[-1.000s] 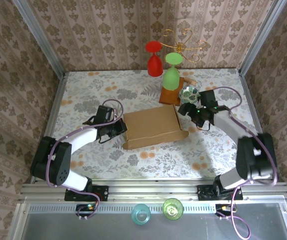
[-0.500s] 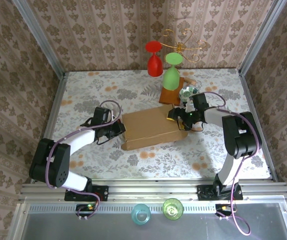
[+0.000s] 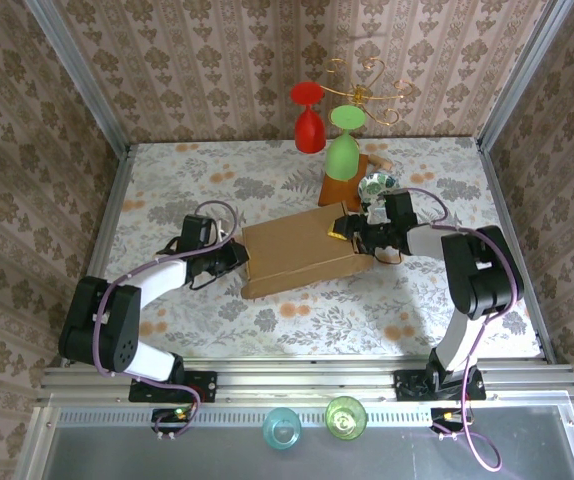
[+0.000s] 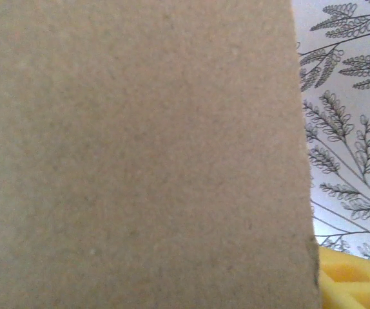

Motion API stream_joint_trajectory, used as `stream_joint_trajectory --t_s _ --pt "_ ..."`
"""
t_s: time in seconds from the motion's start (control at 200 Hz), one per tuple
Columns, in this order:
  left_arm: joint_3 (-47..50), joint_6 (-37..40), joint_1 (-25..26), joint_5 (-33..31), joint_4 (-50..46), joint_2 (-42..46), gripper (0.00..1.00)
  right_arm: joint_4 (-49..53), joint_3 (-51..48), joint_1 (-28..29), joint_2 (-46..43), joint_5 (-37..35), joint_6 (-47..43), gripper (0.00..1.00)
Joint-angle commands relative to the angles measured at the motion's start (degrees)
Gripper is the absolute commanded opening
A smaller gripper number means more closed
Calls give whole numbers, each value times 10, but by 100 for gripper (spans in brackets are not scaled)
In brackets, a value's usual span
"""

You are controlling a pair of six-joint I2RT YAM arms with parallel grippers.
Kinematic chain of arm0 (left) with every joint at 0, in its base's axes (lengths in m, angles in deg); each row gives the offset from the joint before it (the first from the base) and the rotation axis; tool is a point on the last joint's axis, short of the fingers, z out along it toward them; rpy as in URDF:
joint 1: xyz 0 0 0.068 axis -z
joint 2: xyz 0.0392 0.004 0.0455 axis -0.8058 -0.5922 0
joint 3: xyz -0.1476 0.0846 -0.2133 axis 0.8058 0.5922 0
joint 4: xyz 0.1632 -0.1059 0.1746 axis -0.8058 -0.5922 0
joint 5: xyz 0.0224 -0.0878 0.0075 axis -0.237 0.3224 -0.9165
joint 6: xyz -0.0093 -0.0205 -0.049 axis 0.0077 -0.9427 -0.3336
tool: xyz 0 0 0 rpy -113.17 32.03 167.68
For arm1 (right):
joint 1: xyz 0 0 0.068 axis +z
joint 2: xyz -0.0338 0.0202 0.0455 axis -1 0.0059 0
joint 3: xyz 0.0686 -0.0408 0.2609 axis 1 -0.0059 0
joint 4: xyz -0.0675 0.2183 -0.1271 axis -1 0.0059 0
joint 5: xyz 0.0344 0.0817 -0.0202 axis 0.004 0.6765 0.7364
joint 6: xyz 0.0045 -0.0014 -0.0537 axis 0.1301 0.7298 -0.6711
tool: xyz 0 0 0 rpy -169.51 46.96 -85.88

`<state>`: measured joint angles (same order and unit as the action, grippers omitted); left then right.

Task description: Fold the paper box

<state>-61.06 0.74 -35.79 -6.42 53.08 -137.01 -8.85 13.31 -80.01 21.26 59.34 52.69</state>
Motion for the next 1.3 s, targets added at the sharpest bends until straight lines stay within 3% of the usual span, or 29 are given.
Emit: stream_joint_trajectory --t_s 0.0,0.2,0.305,0.415,0.585,0.815,1.085,1.295 --pt "-10 4 -6 -21 -41 16 27 -12 -6 3 -31 9 78 63" --pt "-63 -3 -14 -56 -66 112 53 18 -4 -2 -36 17 245 53" --pt "-77 -30 -28 -56 -66 135 57 56 -8 -6 -52 16 318 50" --pt "-99 -85 -38 -74 -141 129 59 106 -4 -14 -77 20 369 49" --pt "-80 -240 -56 -87 -209 129 62 230 28 -32 -74 64 376 47" --pt "-42 -420 -59 -62 -128 93 68 304 37 -50 -51 98 352 45" --pt "-27 -611 -29 32 -83 19 70 318 40 -57 -34 100 344 45" --pt "-36 -683 -6 70 -53 -19 78 321 42 -57 -17 101 341 43"
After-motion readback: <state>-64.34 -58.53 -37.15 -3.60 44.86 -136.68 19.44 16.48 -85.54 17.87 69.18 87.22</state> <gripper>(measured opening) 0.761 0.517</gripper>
